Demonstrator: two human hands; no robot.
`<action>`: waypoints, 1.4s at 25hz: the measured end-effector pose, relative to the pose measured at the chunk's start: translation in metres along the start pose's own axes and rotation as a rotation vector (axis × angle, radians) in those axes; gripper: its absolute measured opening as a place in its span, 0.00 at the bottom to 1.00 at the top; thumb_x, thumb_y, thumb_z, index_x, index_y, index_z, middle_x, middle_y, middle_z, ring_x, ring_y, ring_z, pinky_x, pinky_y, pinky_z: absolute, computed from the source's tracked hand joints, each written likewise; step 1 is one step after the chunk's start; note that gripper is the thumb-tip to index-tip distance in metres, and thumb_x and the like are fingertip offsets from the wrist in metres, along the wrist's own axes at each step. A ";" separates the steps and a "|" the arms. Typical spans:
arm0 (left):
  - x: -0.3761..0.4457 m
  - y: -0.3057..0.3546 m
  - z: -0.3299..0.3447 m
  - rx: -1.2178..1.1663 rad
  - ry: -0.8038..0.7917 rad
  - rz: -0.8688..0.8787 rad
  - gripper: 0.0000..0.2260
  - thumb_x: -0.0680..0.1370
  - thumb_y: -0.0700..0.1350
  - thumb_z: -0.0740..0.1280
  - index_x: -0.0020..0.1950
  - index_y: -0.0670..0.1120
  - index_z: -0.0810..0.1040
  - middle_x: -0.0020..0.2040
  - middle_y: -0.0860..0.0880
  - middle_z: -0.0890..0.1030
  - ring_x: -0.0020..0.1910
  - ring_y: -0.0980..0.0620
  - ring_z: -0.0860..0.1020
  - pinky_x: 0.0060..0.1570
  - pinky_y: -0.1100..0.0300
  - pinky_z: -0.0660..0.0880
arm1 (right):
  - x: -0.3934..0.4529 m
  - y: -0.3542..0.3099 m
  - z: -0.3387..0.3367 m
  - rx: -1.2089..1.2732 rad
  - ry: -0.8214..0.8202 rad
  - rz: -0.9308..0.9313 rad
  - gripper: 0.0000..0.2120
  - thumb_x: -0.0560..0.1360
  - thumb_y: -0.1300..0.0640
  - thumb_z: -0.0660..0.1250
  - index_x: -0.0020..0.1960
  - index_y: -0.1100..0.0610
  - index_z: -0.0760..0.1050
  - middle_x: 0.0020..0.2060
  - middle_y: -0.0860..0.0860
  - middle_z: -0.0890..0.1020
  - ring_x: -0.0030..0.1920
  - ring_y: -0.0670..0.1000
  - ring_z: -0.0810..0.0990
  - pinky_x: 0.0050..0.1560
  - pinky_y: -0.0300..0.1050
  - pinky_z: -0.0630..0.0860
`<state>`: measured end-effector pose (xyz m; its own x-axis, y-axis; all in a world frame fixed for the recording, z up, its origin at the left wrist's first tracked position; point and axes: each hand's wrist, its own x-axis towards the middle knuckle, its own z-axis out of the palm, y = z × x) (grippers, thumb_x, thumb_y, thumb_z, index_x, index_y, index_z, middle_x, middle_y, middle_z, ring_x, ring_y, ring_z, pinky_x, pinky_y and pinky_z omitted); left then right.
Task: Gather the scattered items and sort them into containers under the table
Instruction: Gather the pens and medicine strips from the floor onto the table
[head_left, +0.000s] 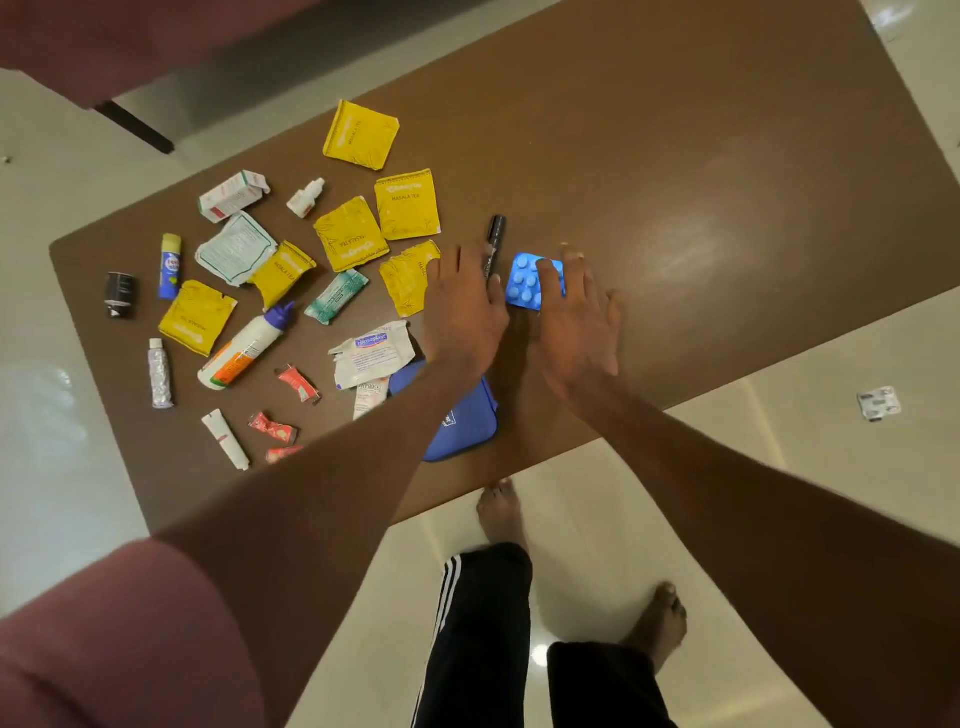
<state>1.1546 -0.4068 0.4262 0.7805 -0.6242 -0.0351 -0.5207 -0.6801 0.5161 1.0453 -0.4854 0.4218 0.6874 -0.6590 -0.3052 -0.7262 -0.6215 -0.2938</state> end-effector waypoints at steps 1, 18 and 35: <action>-0.014 0.009 -0.001 0.022 0.024 0.029 0.12 0.80 0.42 0.63 0.63 0.46 0.76 0.58 0.45 0.77 0.57 0.44 0.73 0.53 0.52 0.72 | -0.010 0.005 -0.003 0.027 0.044 0.023 0.34 0.73 0.59 0.68 0.77 0.53 0.62 0.79 0.55 0.61 0.78 0.58 0.62 0.73 0.66 0.62; -0.324 0.230 0.154 0.040 -0.661 0.349 0.09 0.83 0.46 0.63 0.62 0.49 0.78 0.58 0.49 0.79 0.57 0.49 0.77 0.54 0.51 0.79 | -0.323 0.313 0.003 0.359 0.359 0.639 0.19 0.76 0.63 0.66 0.65 0.53 0.73 0.61 0.52 0.74 0.55 0.56 0.78 0.51 0.56 0.77; -0.470 0.233 0.512 0.652 -1.168 0.599 0.19 0.80 0.45 0.65 0.70 0.57 0.72 0.70 0.52 0.69 0.64 0.44 0.72 0.59 0.49 0.69 | -0.385 0.602 0.230 0.460 0.114 0.838 0.18 0.79 0.53 0.69 0.68 0.52 0.73 0.61 0.51 0.75 0.58 0.56 0.75 0.49 0.52 0.76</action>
<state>0.4896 -0.4687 0.1244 -0.1570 -0.6043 -0.7811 -0.9676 -0.0641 0.2441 0.3442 -0.5081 0.1537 -0.0759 -0.8657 -0.4948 -0.8919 0.2808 -0.3544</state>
